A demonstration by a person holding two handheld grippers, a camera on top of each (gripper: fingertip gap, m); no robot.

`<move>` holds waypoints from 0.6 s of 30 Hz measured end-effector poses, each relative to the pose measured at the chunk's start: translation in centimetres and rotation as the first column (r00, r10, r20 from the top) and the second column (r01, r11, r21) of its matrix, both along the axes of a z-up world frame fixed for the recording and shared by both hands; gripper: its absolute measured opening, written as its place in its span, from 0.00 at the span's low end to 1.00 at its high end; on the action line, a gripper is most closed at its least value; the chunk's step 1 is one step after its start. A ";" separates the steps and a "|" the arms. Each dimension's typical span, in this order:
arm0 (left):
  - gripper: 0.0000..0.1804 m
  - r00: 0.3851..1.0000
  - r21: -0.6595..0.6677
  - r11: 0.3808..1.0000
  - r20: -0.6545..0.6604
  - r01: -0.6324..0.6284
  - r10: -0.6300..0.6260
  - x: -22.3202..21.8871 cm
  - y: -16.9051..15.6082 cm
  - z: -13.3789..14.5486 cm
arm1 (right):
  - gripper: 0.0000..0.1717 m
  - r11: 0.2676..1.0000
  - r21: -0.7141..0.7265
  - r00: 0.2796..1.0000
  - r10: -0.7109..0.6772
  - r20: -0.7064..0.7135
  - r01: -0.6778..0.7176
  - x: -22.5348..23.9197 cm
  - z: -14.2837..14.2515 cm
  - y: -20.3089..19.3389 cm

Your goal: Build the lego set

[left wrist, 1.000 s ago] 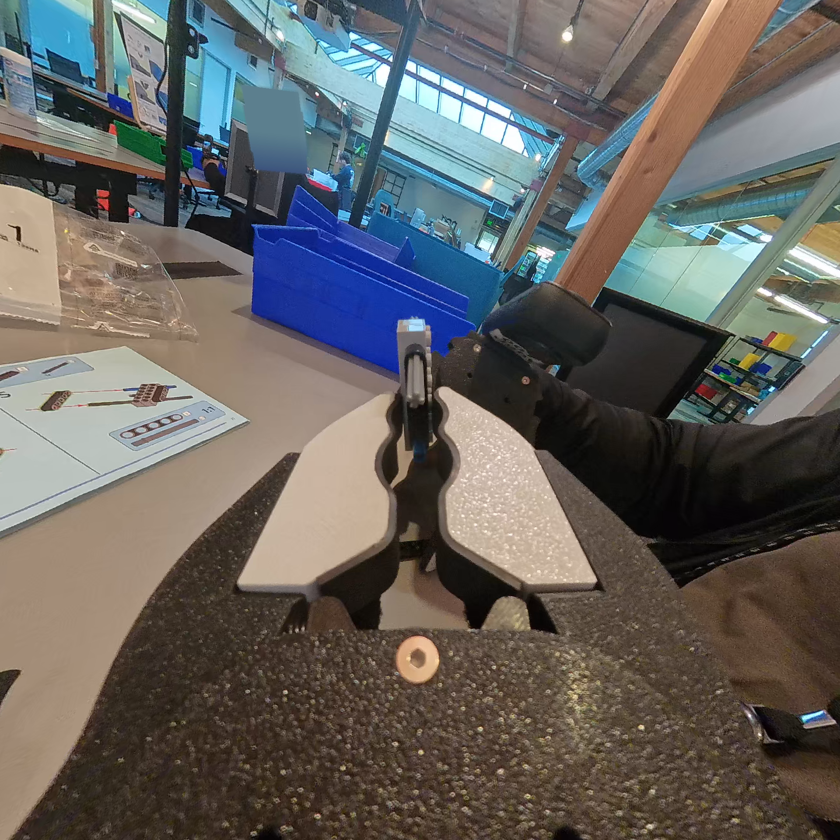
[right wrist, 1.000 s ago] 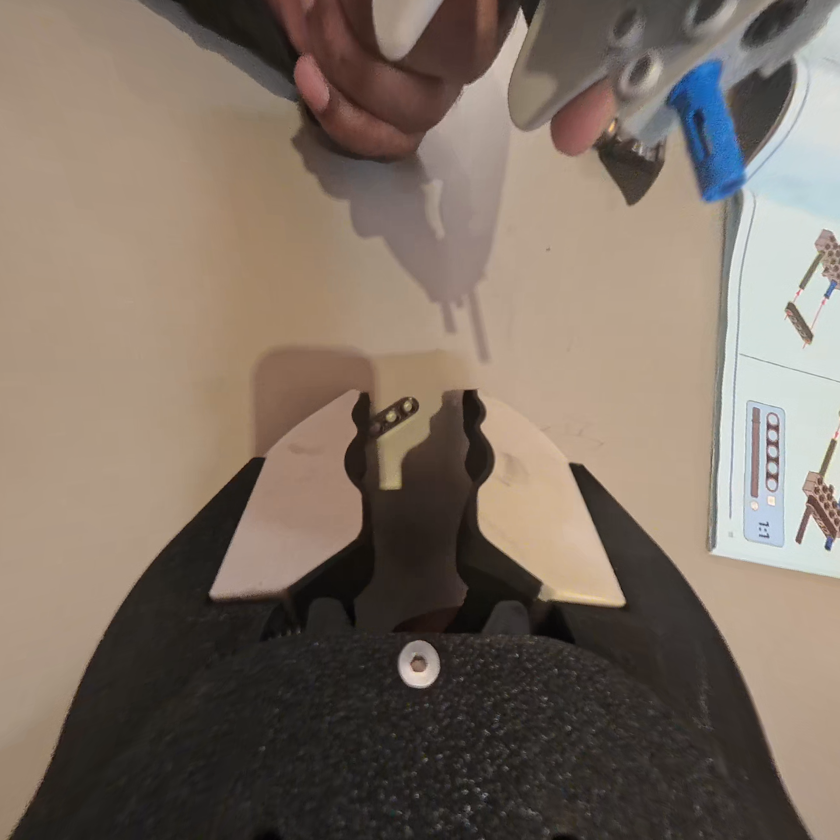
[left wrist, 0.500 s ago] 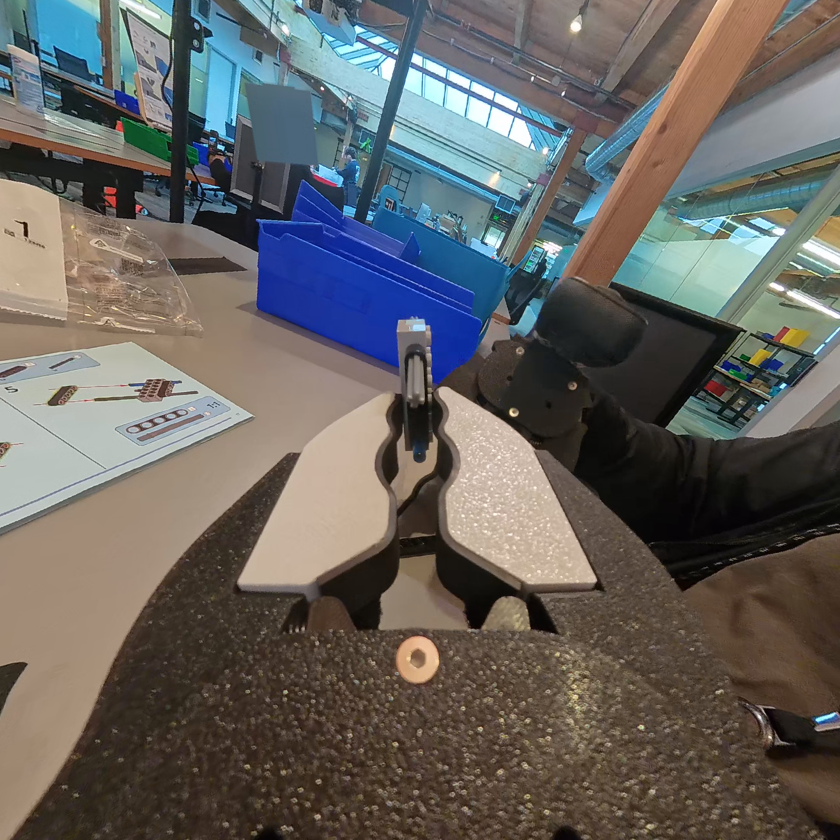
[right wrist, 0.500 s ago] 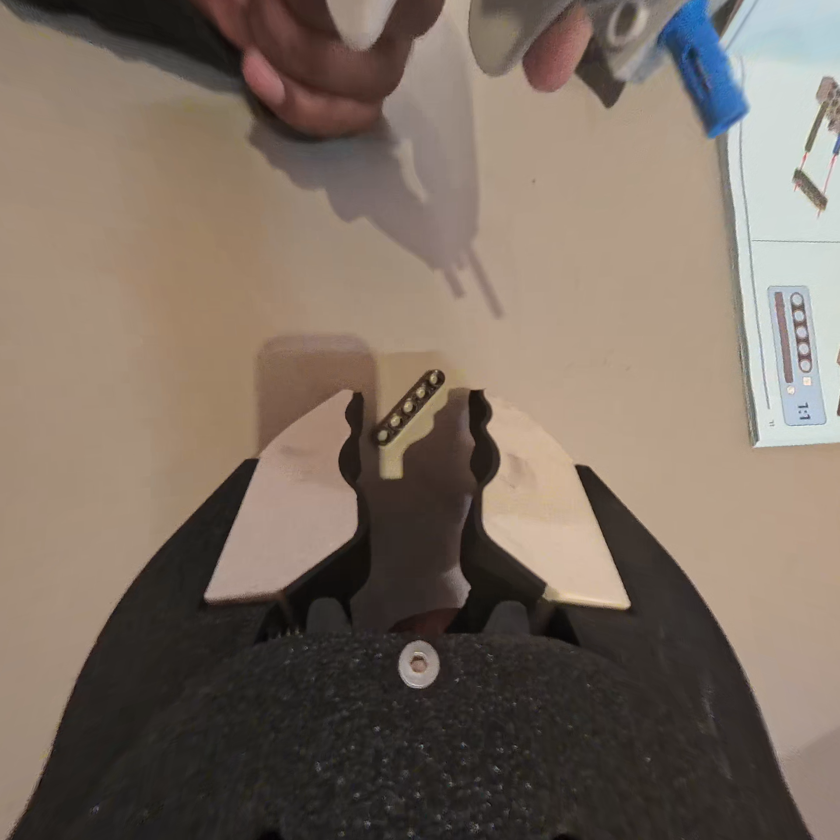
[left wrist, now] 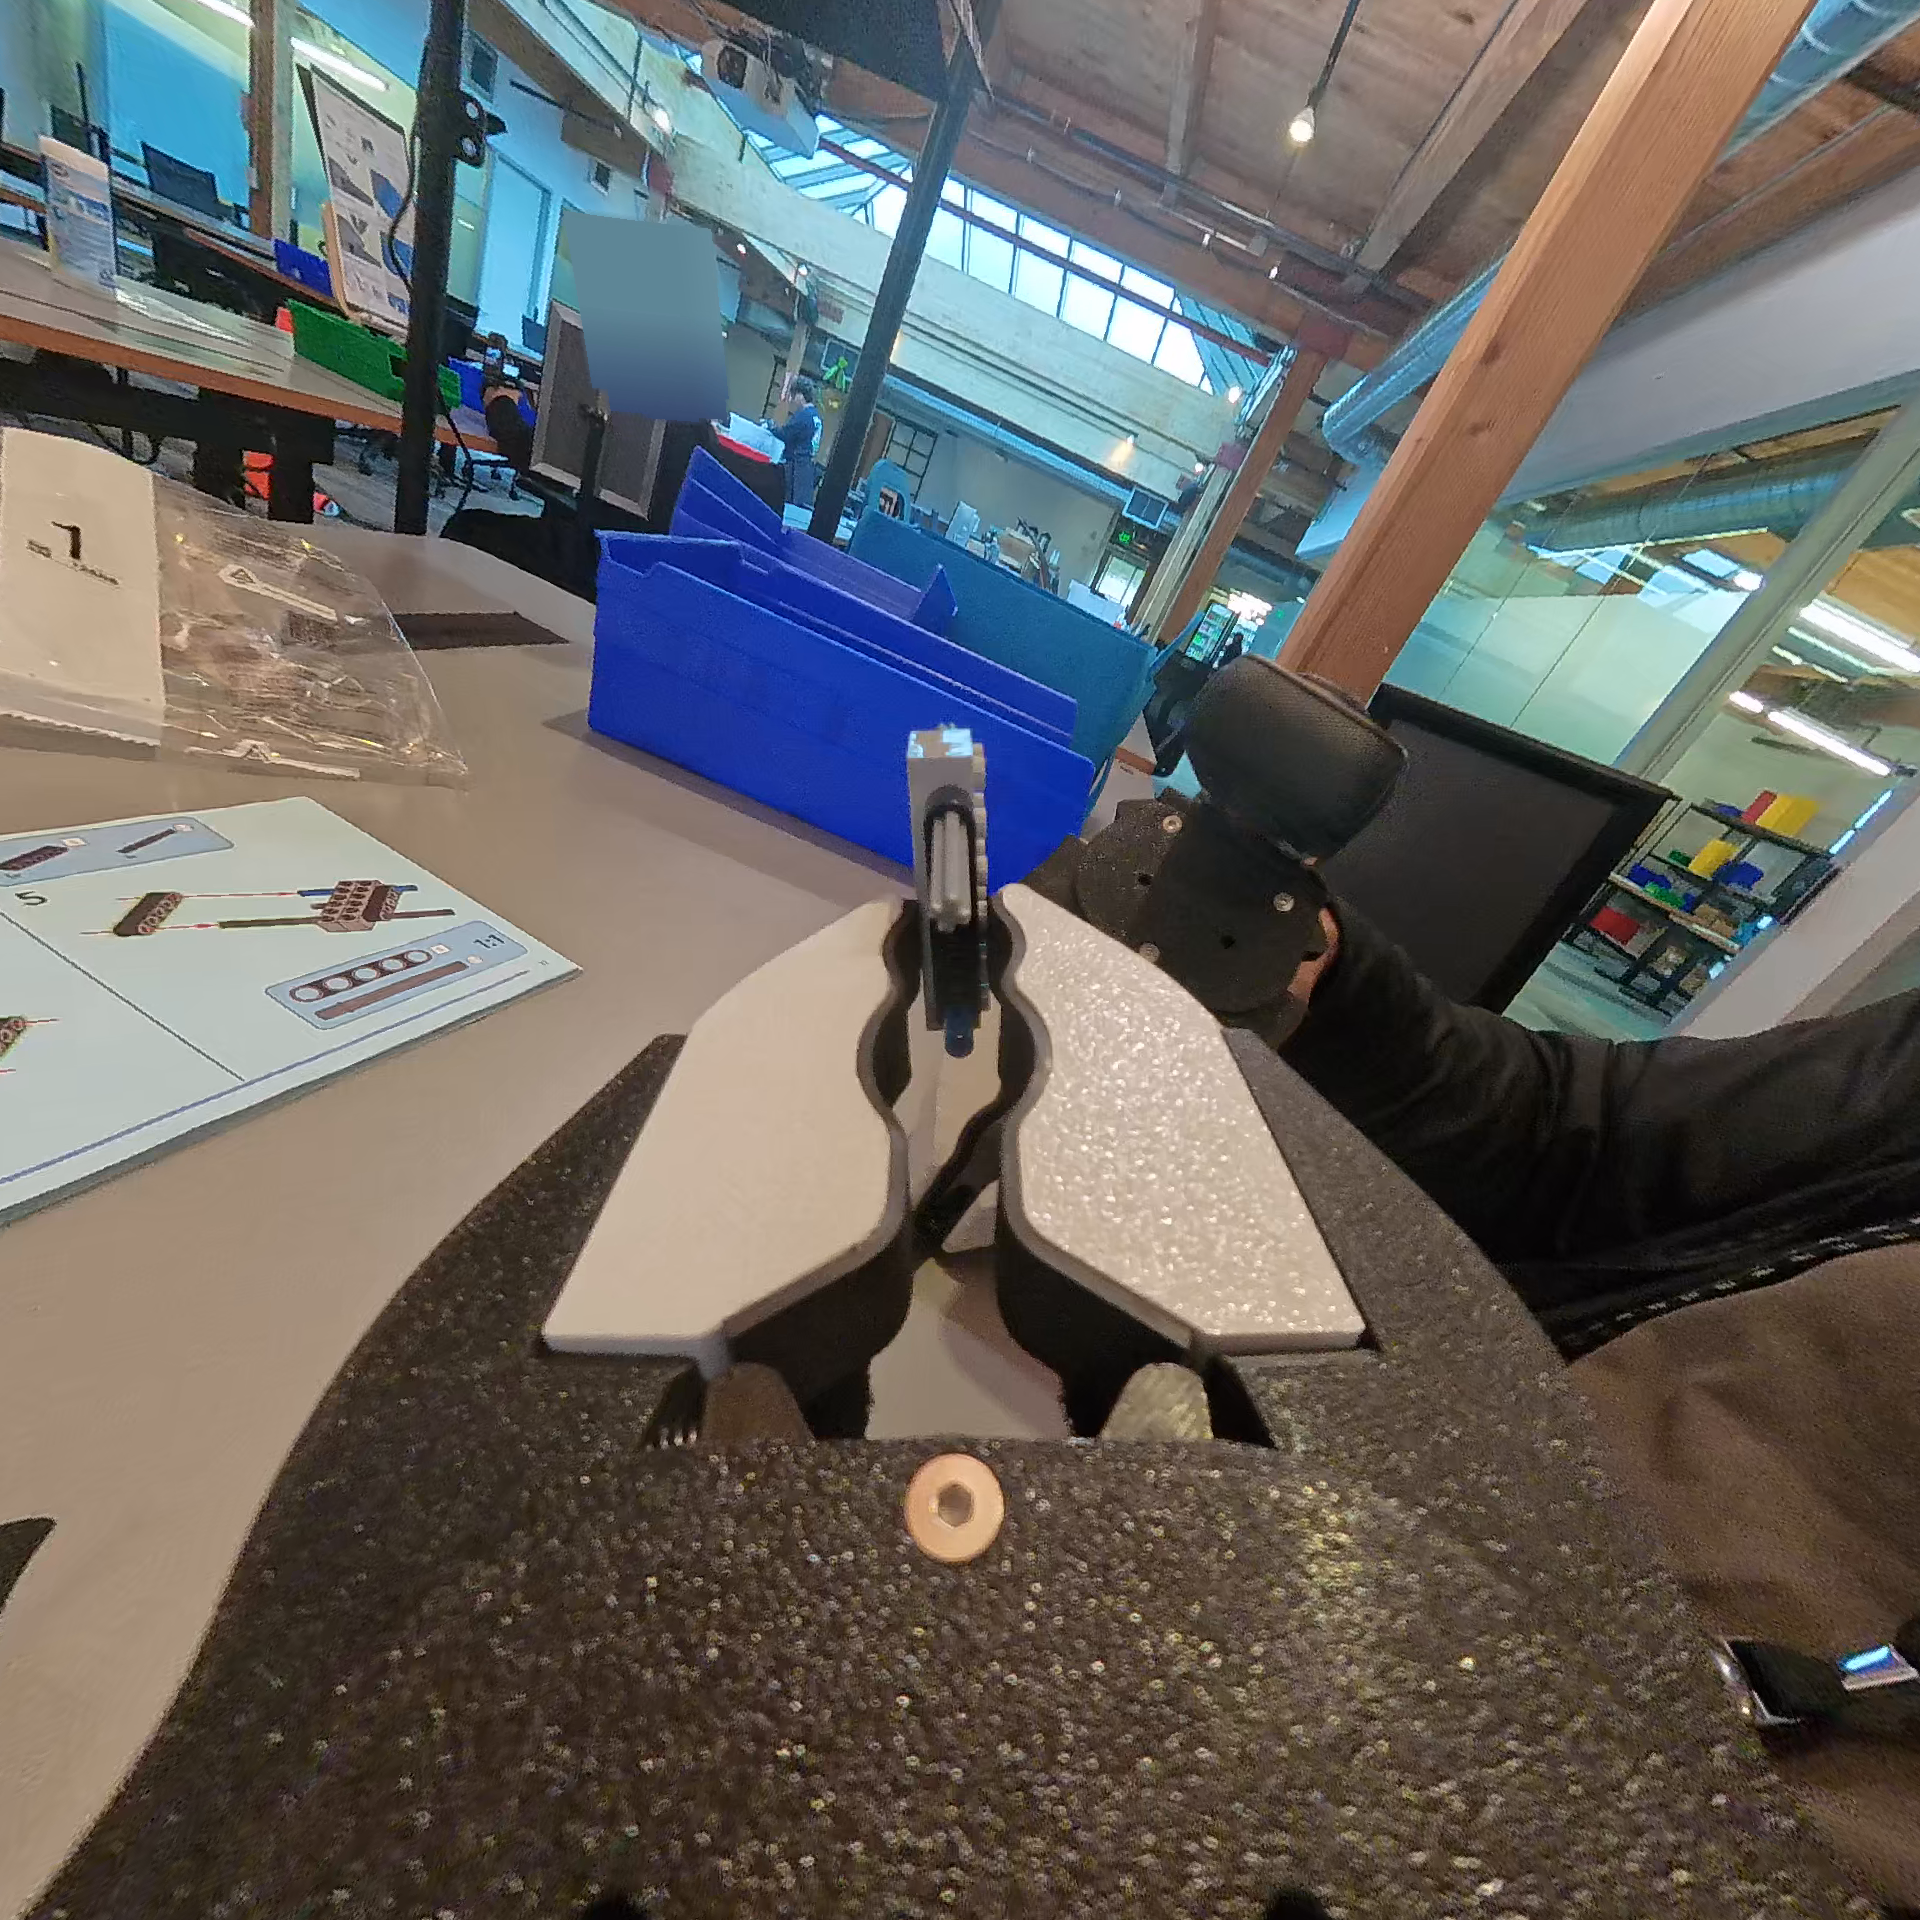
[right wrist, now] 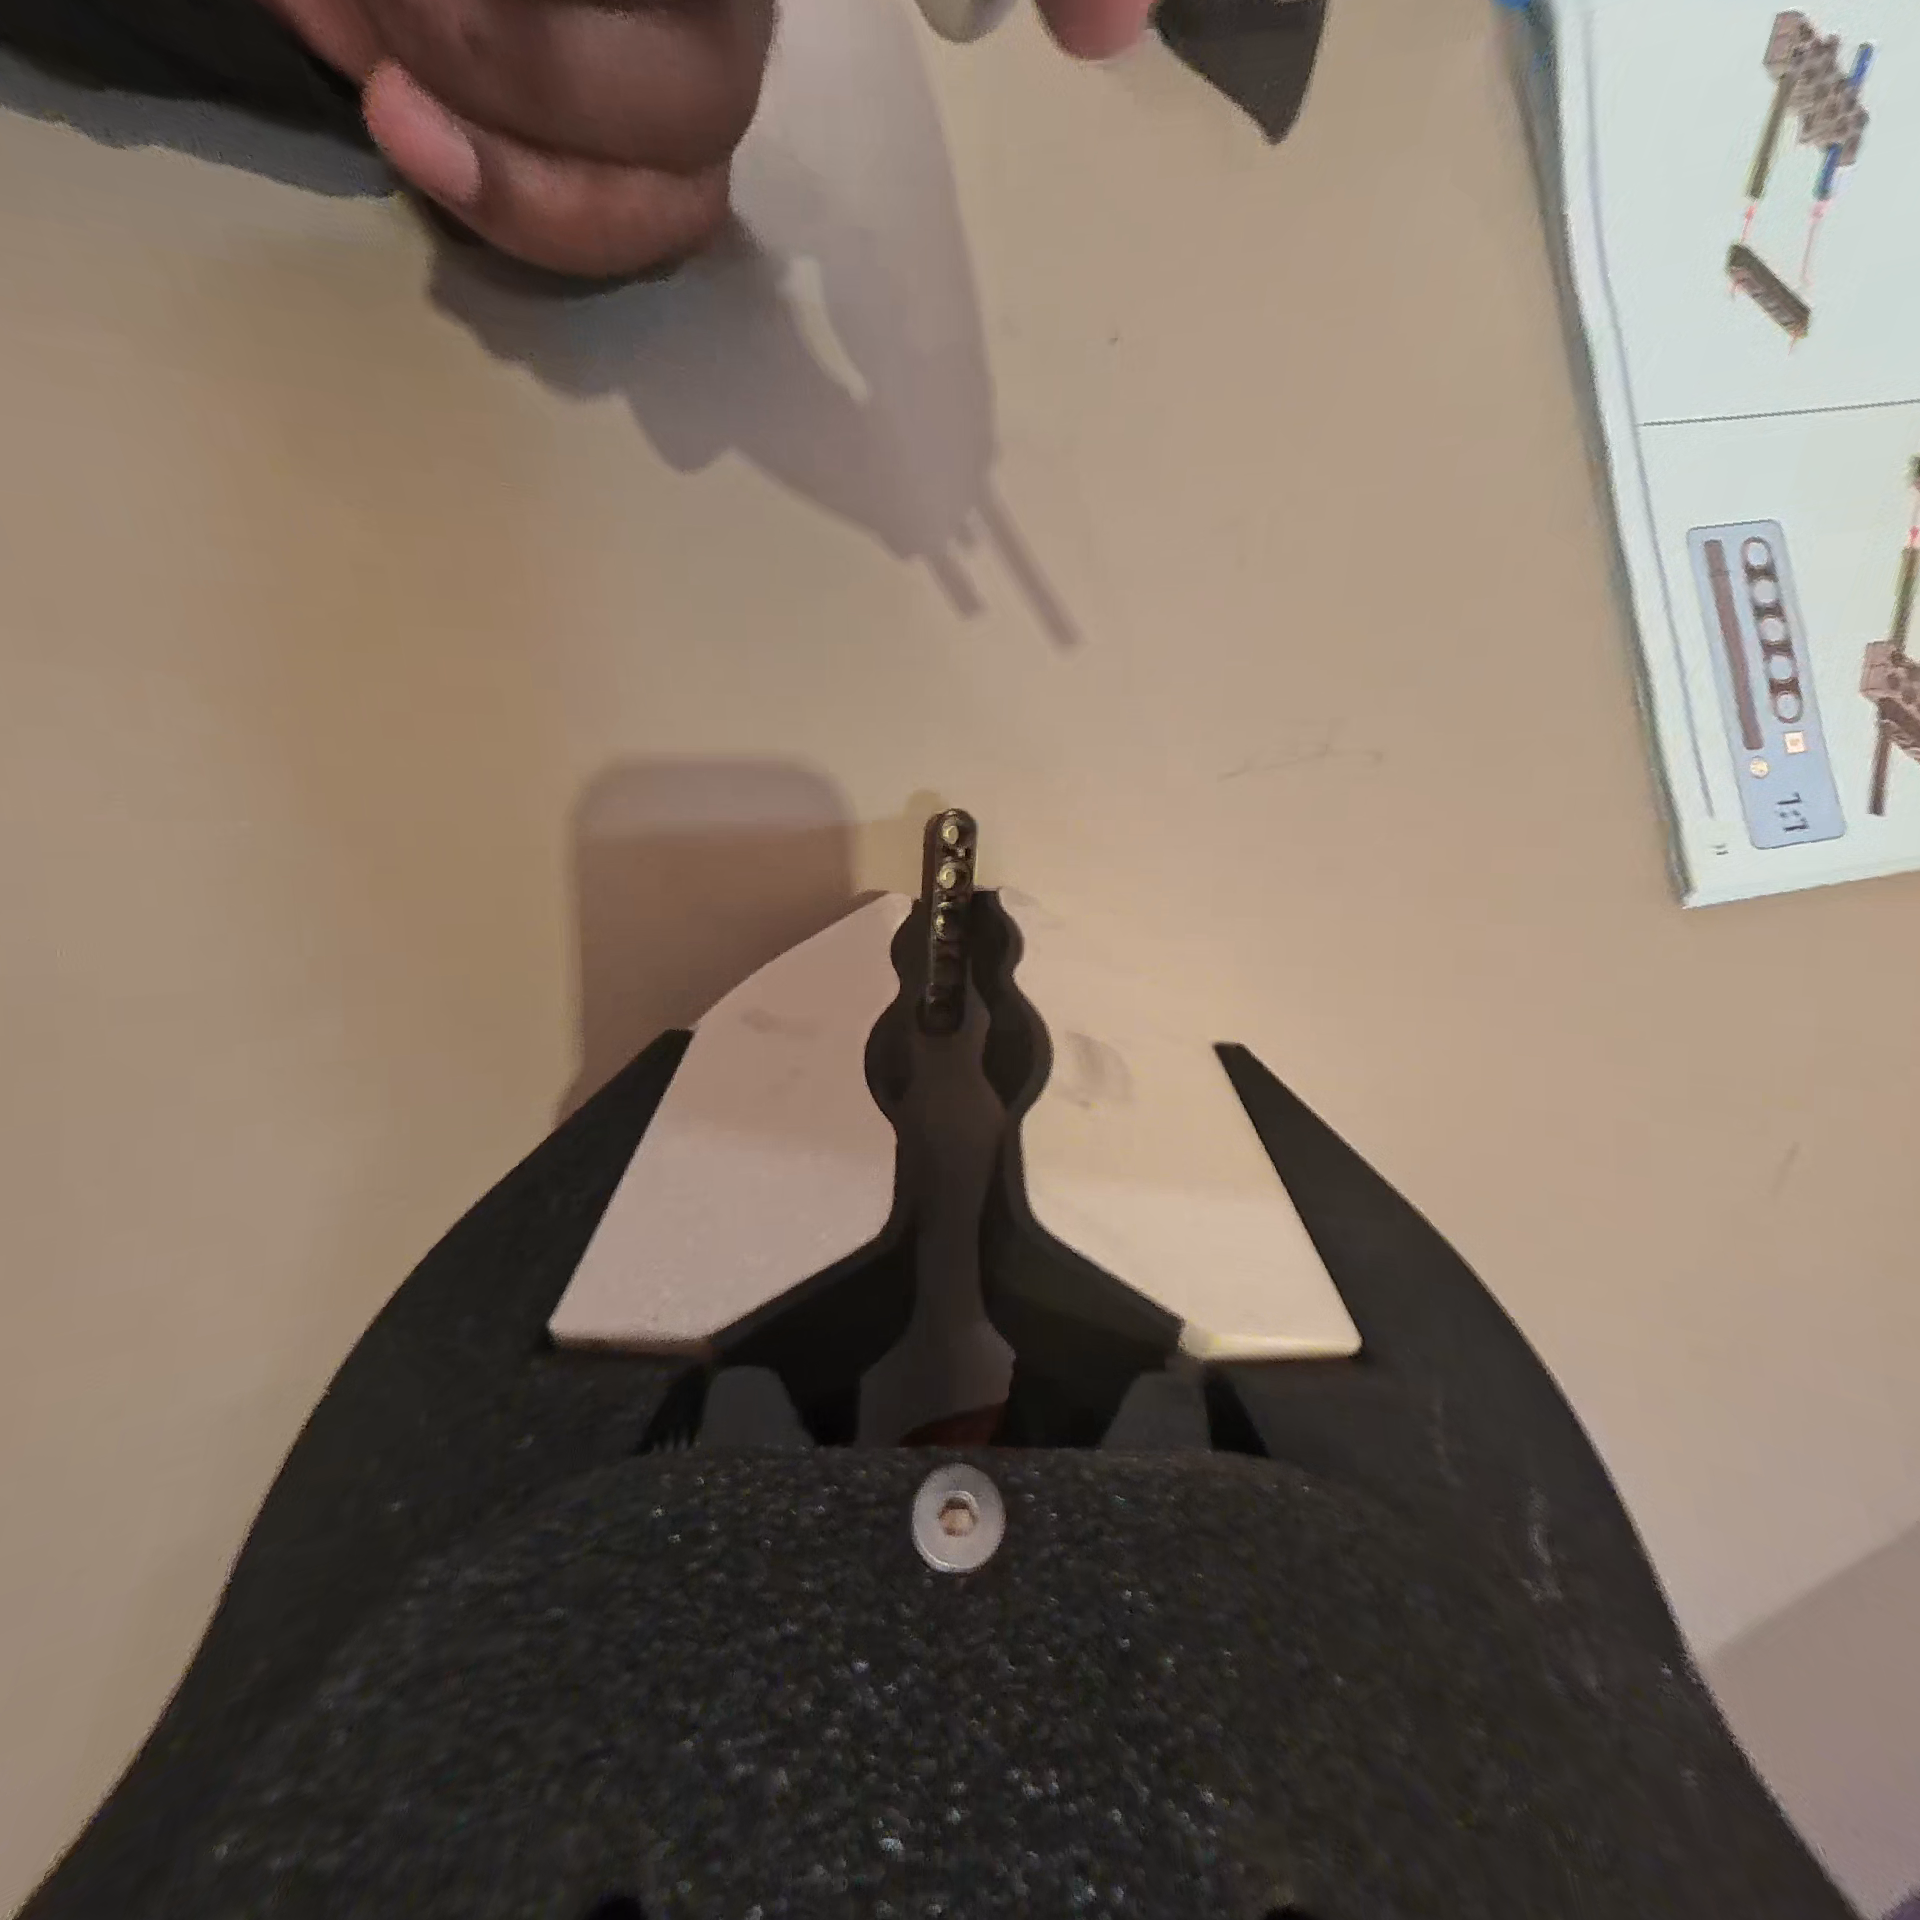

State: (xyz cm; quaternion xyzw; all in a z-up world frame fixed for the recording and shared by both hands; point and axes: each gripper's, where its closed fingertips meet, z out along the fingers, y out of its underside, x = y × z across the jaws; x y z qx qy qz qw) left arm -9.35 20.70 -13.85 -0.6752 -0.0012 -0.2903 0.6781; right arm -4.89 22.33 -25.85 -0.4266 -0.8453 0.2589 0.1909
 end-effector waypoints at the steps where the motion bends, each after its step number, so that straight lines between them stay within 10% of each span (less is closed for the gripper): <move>1: 0.06 1.000 0.006 1.000 0.008 -0.004 0.004 -0.1 0.0 0.1 | 0.05 1.000 -0.009 0.999 -0.024 -0.025 0.024 -0.4 0.5 0.4; 8: 0.07 0.991 0.076 0.997 0.133 -0.024 0.014 -0.8 -0.3 1.2 | 0.04 0.904 -0.410 0.922 -0.254 -0.292 0.119 -3.4 10.6 3.0; 12: 0.06 0.971 0.127 0.992 0.239 -0.015 -0.016 -0.3 -0.5 1.9 | 0.05 0.670 -0.734 0.864 -0.302 -0.403 -0.109 -2.9 16.5 2.2; 18: 0.06 0.957 0.192 0.980 0.269 0.056 -0.107 1.8 -1.0 2.8 | 0.05 0.370 -0.880 0.856 -0.306 -0.417 -0.296 -0.8 18.0 1.4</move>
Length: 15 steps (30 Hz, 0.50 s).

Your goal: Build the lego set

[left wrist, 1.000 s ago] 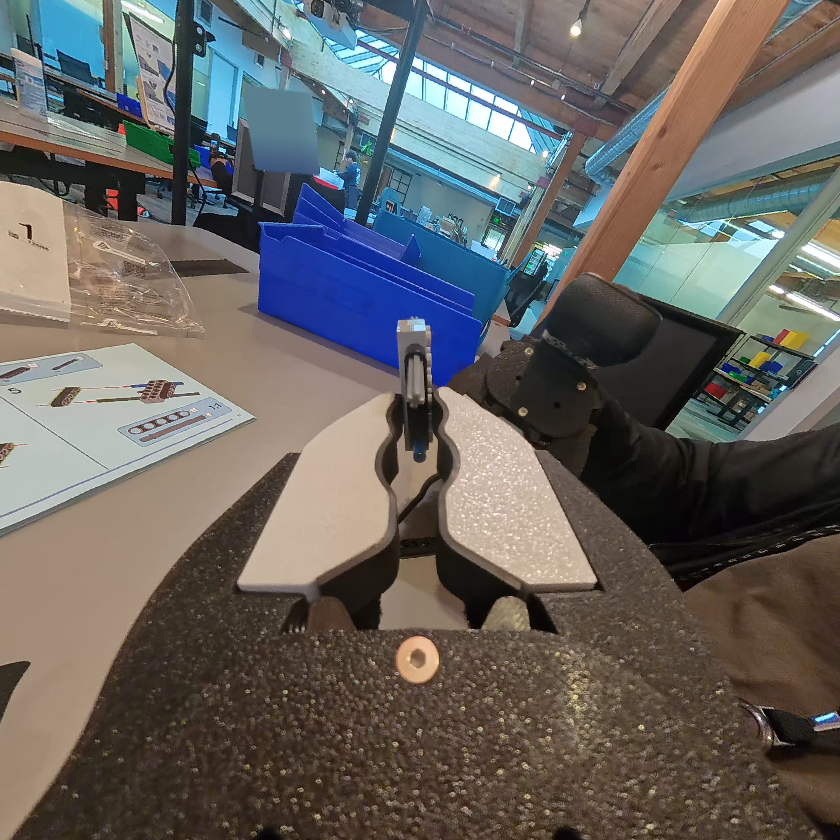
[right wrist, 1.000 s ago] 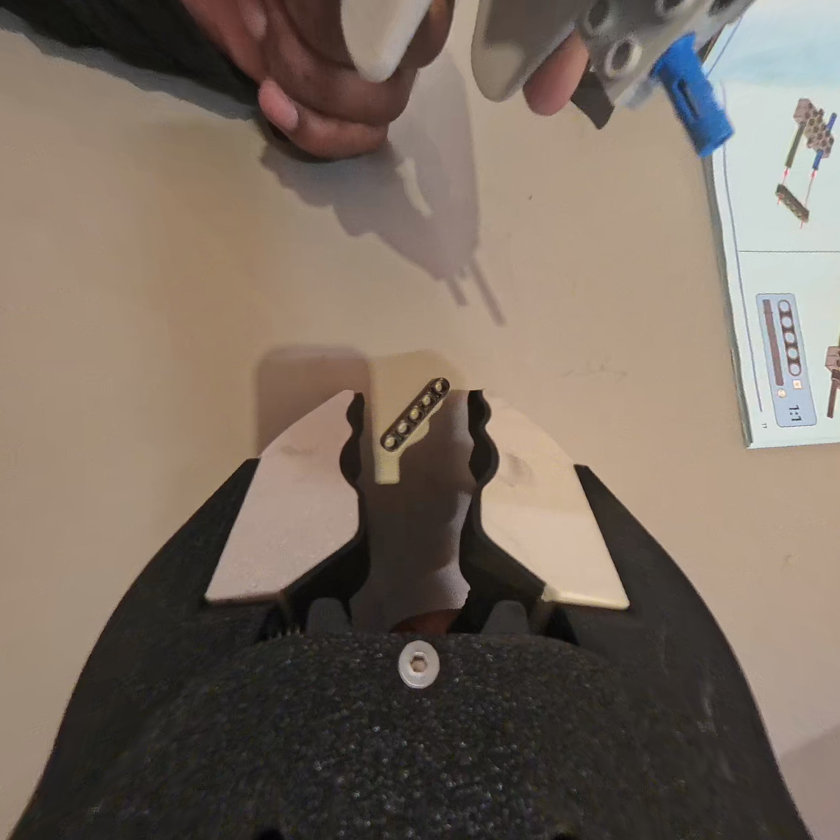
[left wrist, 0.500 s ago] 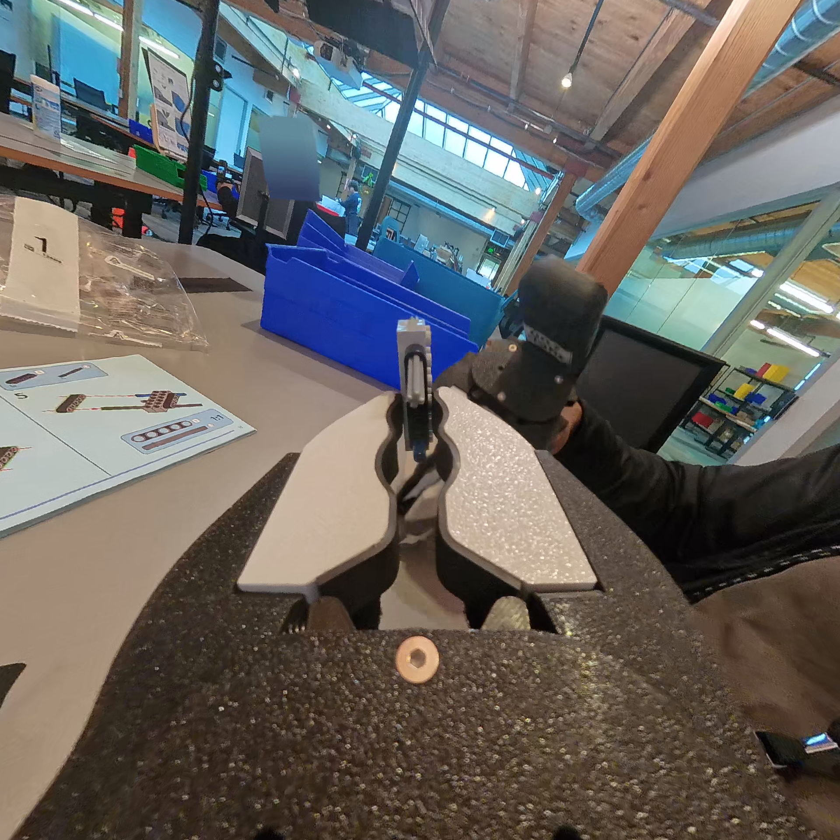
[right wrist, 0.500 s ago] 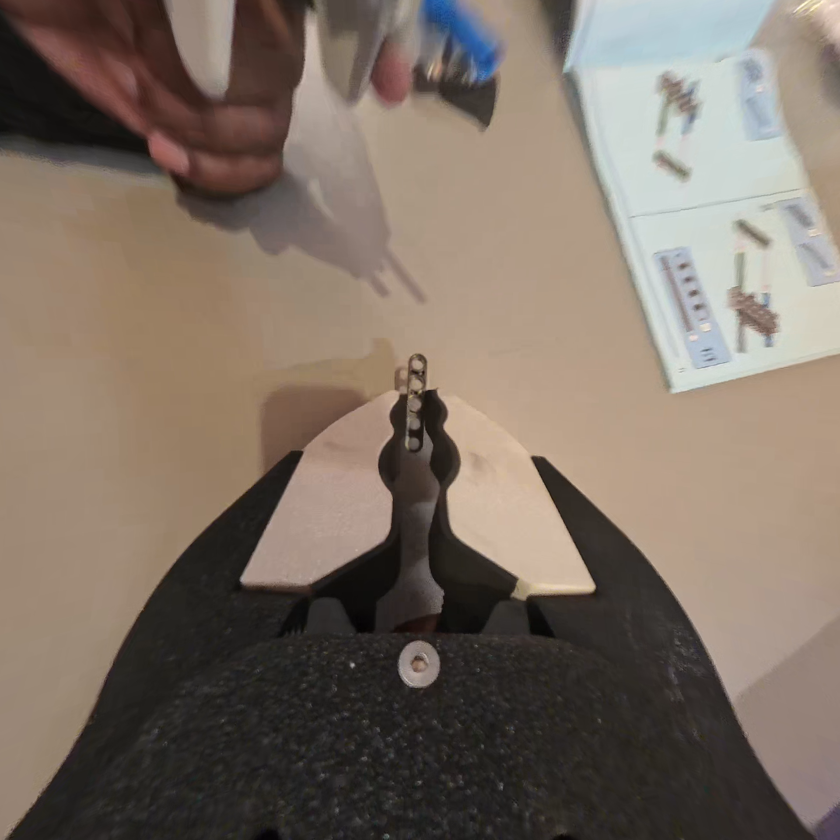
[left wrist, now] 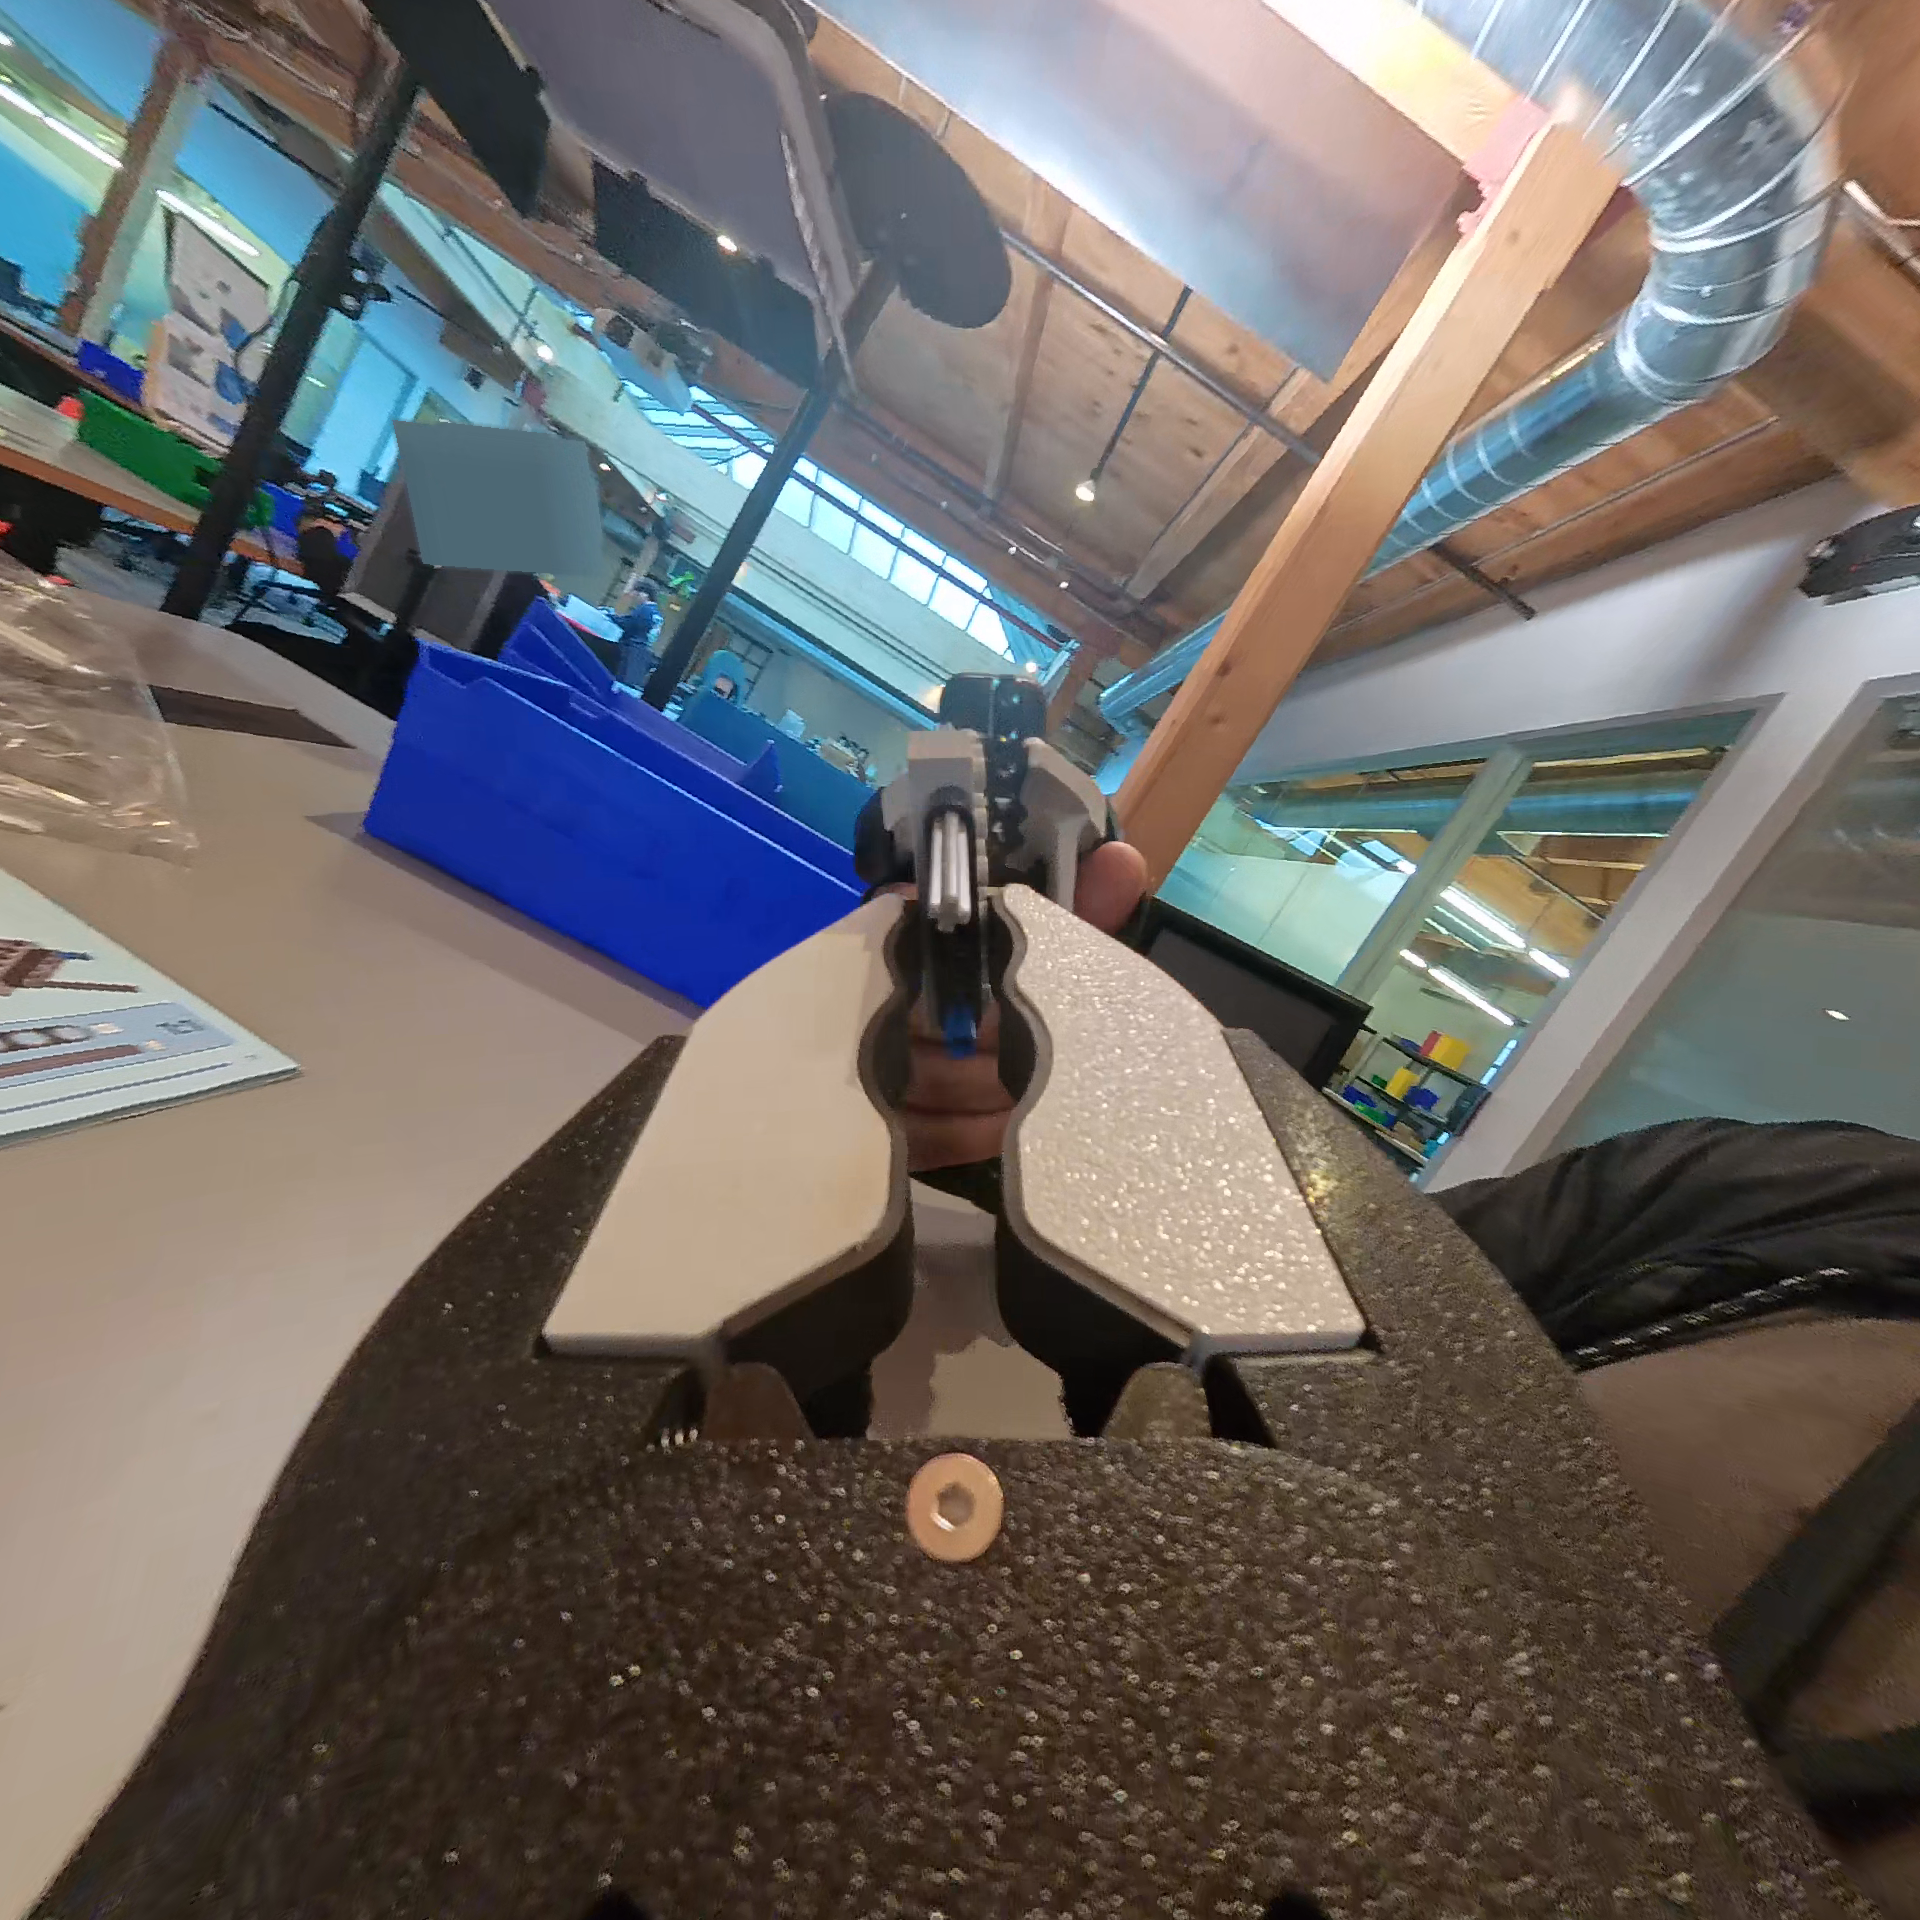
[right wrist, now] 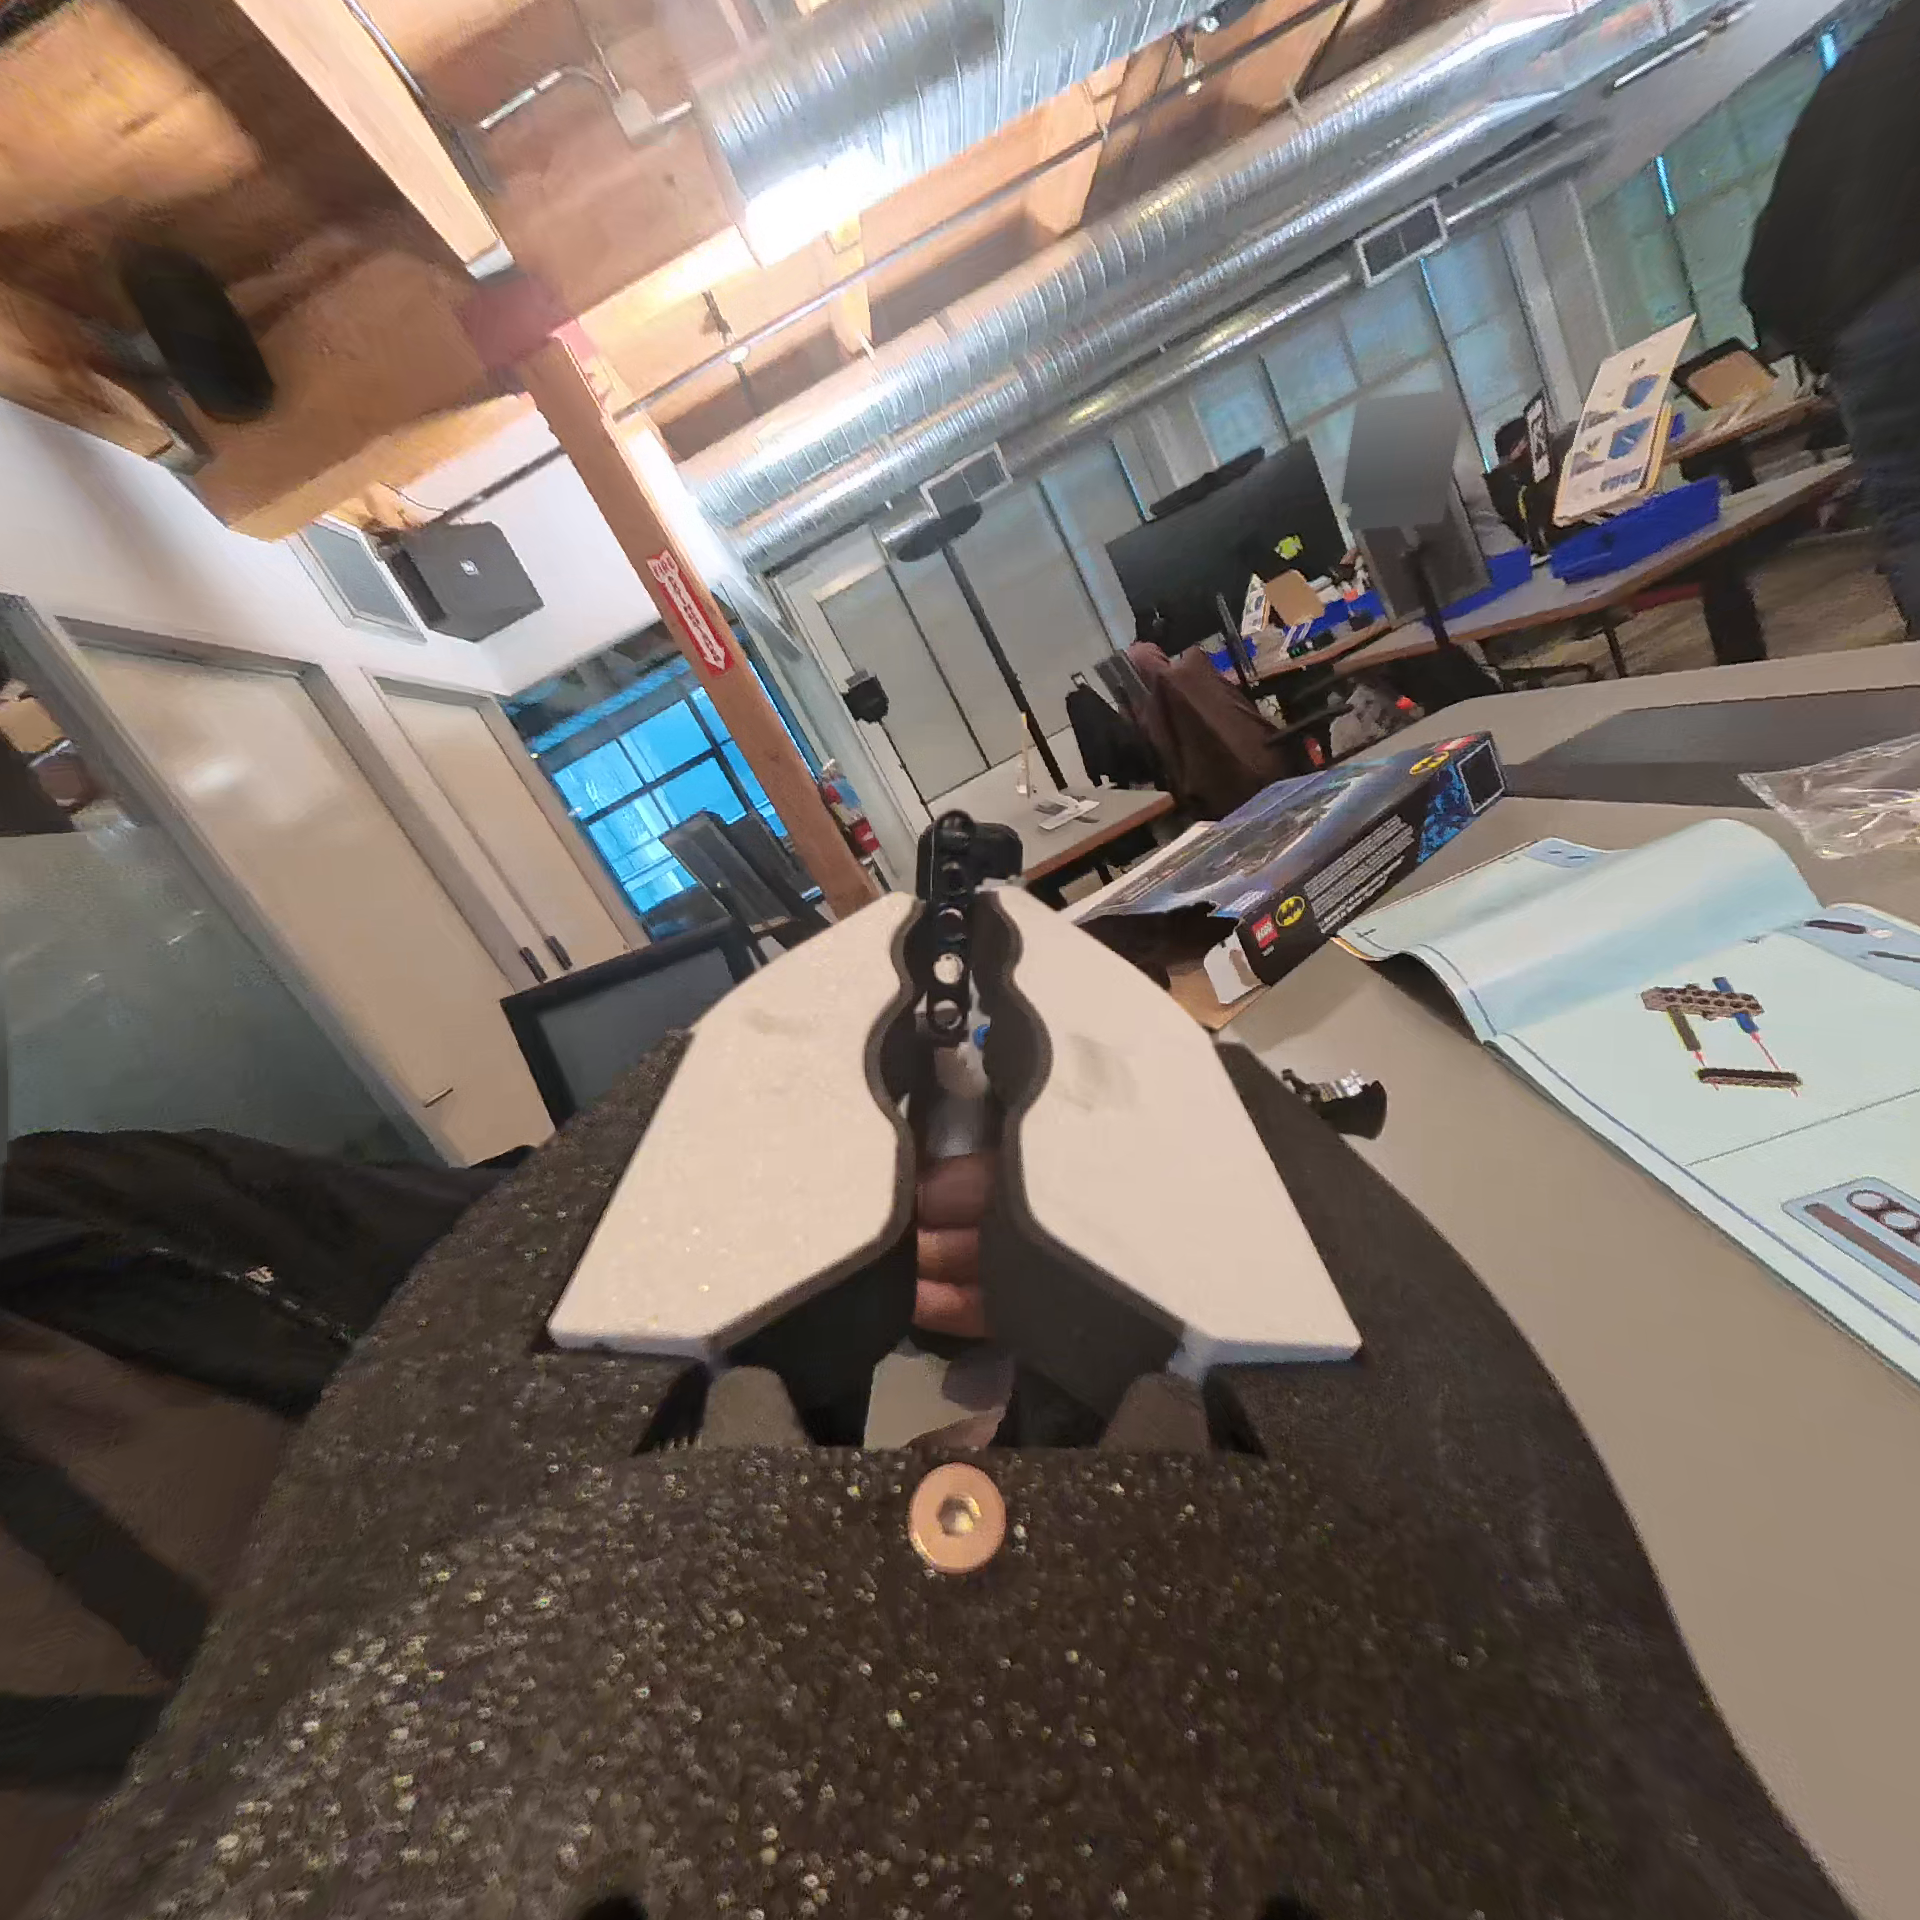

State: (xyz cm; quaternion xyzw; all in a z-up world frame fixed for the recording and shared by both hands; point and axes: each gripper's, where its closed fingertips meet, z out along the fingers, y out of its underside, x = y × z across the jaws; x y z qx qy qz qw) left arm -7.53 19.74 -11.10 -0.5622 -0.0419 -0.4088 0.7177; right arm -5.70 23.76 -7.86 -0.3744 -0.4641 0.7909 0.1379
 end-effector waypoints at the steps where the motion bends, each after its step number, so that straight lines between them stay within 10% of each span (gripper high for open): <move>1: 0.06 1.000 0.006 1.000 0.001 0.014 -0.014 0.3 0.0 0.0 | 0.05 1.000 -0.005 1.000 -0.004 -0.009 0.003 0.1 0.0 0.1; 15: 0.06 0.998 0.028 0.999 -0.056 0.032 -0.030 1.3 -0.3 0.2 | 0.05 0.999 0.016 0.999 0.041 0.023 -0.041 -0.2 -1.1 -1.3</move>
